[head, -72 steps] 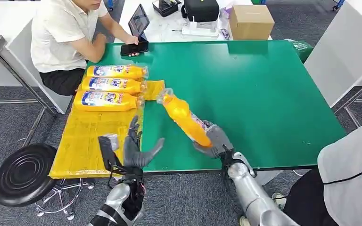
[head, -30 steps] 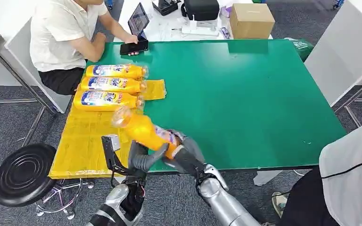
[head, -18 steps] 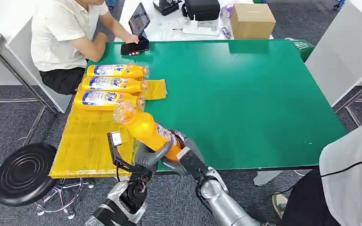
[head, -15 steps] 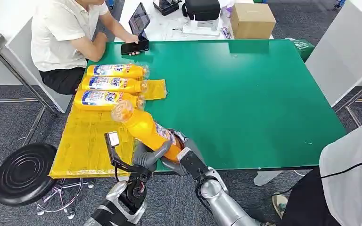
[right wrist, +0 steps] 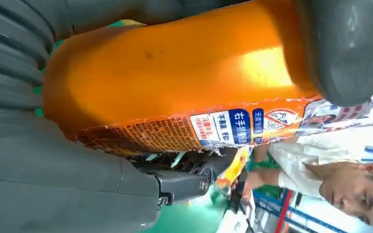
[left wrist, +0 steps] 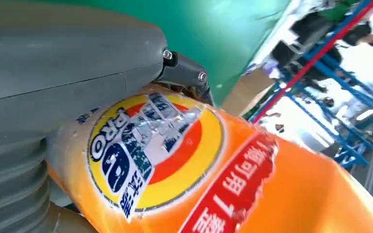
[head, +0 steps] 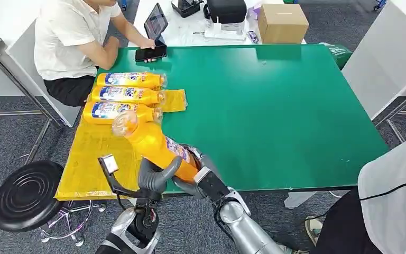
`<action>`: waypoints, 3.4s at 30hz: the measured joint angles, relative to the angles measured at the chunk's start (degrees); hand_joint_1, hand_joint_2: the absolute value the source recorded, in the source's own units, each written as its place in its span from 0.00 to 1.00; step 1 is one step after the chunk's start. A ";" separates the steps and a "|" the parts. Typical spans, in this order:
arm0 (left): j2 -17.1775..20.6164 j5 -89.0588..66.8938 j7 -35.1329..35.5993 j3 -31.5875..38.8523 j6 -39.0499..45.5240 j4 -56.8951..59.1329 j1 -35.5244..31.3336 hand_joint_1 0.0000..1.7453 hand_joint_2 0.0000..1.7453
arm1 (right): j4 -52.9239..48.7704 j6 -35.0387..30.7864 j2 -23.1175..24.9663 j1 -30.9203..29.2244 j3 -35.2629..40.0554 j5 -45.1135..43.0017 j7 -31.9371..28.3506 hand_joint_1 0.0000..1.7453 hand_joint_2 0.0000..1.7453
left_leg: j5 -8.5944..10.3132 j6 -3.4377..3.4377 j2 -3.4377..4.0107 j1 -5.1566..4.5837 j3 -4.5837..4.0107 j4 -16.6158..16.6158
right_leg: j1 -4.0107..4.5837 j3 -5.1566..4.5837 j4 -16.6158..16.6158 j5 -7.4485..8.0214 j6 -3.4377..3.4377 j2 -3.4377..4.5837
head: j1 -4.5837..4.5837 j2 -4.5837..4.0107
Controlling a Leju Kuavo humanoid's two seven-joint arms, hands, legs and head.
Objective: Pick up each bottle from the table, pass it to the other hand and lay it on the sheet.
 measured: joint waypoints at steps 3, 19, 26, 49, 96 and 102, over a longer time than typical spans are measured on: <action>0.02 1.22 1.14 0.29 -1.24 -0.17 0.27 1.00 1.00 | 0.02 -0.22 0.13 0.03 0.33 0.85 -0.02 1.00 1.00 | 0.00 0.00 0.00 0.00 0.00 0.00 | 0.00 0.00 0.00 0.00 0.00 0.00 | -0.02 0.00; 0.68 3.93 1.03 2.45 -7.41 -0.94 0.65 1.00 1.00 | 0.35 -1.07 0.04 0.74 0.87 1.83 0.05 0.00 0.00 | 0.00 0.00 -0.05 0.00 -0.02 0.00 | 0.00 0.01 0.00 0.00 0.00 -0.02 | 0.00 0.00; 1.75 0.17 -1.31 8.23 -2.43 -3.67 0.96 1.00 1.00 | -4.07 0.98 -1.70 5.49 0.87 2.07 -0.63 0.00 0.00 | 0.00 0.00 -0.03 0.01 -0.02 0.00 | 0.02 0.00 0.00 0.00 0.00 -0.01 | 0.00 0.00; 4.98 -64.40 -0.57 13.97 38.49 7.63 -2.81 1.00 1.00 | -16.70 -9.38 -3.52 10.97 -4.96 4.35 0.31 0.00 0.00 | 0.01 0.00 -0.05 0.00 0.01 0.00 | 0.00 0.05 0.00 0.00 0.00 -0.05 | 0.00 0.00; 8.66 -88.78 2.08 9.03 7.80 35.80 -18.57 0.00 1.00 | -12.94 -7.10 -0.44 8.37 -8.79 5.97 -1.81 0.00 0.00 | 0.30 0.17 -0.61 -0.07 0.44 -0.02 | -0.06 0.69 0.02 0.06 0.05 -0.55 | 0.00 0.00; 9.07 -83.07 -2.23 9.05 1.79 34.38 -18.04 0.00 1.00 | -12.52 -7.21 -0.42 8.34 -8.94 5.75 -2.47 0.00 0.00 | 0.30 0.17 -0.62 -0.07 0.43 -0.02 | -0.06 0.70 0.02 0.06 0.05 -0.55 | 0.00 0.00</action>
